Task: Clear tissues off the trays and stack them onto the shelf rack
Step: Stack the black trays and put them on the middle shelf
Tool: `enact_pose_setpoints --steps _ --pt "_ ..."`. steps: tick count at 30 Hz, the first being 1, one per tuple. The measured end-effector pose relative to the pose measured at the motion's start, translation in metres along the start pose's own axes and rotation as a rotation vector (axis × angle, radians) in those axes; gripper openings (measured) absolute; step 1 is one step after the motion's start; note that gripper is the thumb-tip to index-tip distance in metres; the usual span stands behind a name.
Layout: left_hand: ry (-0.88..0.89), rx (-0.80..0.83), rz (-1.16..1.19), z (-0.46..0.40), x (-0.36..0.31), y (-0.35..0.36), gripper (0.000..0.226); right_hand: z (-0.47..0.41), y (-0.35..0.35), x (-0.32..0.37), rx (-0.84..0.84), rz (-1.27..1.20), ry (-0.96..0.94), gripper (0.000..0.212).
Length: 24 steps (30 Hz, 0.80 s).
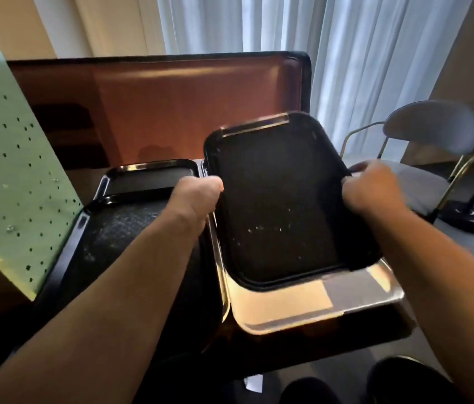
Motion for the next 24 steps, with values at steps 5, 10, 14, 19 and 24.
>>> enact_pose_setpoints --steps 5,10,14,19,24 --pt "-0.014 -0.035 -0.038 -0.050 -0.021 0.003 0.012 -0.050 0.045 0.035 0.068 0.107 -0.057 0.030" --pt "-0.053 -0.020 -0.133 -0.090 -0.008 0.016 0.013 -0.075 0.105 0.039 0.151 0.354 -0.124 0.027" --pt "-0.038 0.009 -0.231 -0.108 0.008 0.027 0.033 -0.075 0.137 0.026 0.241 0.499 -0.135 0.029" --pt "0.075 0.049 -0.428 -0.108 0.003 0.038 0.011 -0.067 0.144 0.018 0.275 0.617 -0.089 0.043" --pt "0.156 0.094 -0.549 -0.092 -0.005 0.039 0.018 -0.066 0.138 0.015 0.296 0.575 -0.091 0.031"
Point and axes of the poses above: each hand's wrist, its own z-axis away from the middle knuckle, its own y-axis out of the palm, x = y × z, the point moved 9 cm from there along -z, towards the middle knuckle, and after that the axes turned 5 degrees about -x, right-handed, at the moved point
